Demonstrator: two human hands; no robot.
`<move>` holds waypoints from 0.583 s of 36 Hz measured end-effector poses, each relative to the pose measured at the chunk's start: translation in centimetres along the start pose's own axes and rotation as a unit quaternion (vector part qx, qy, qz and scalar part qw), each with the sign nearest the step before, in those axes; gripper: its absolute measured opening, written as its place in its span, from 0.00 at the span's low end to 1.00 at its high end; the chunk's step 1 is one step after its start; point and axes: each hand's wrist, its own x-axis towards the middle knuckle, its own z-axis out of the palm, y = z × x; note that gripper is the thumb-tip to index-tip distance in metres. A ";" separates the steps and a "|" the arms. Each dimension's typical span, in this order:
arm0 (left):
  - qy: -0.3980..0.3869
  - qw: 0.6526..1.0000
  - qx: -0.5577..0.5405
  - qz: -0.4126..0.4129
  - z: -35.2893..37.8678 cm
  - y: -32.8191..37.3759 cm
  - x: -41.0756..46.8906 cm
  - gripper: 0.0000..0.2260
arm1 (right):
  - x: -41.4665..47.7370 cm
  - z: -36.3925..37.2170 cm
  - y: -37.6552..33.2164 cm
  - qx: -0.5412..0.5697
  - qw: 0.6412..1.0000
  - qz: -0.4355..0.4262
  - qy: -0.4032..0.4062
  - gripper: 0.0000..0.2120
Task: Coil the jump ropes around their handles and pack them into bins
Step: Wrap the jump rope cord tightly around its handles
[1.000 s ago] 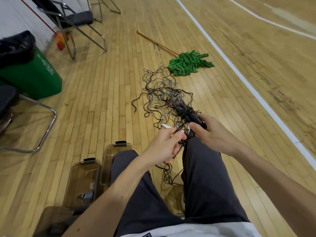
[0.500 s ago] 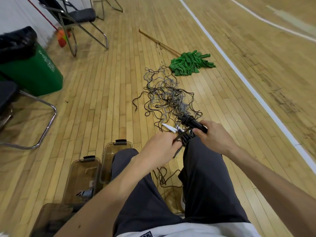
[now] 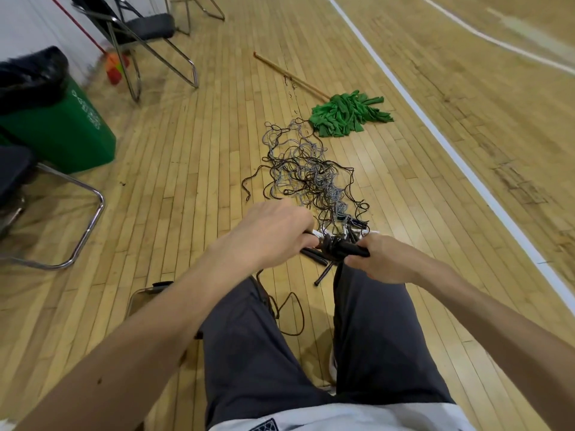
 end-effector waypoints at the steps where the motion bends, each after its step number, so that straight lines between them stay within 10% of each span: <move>1: -0.001 1.000 -0.010 0.010 -0.3 -0.2 0.0 0.15 | -0.1 0.0 0.0 0.017 1.000 -0.005 -0.020 0.13; 21: -0.118 0.930 -0.341 0.077 -0.6 -2.7 2.7 0.09 | -5.6 -0.5 -1.6 0.071 0.958 -0.169 -0.221 0.13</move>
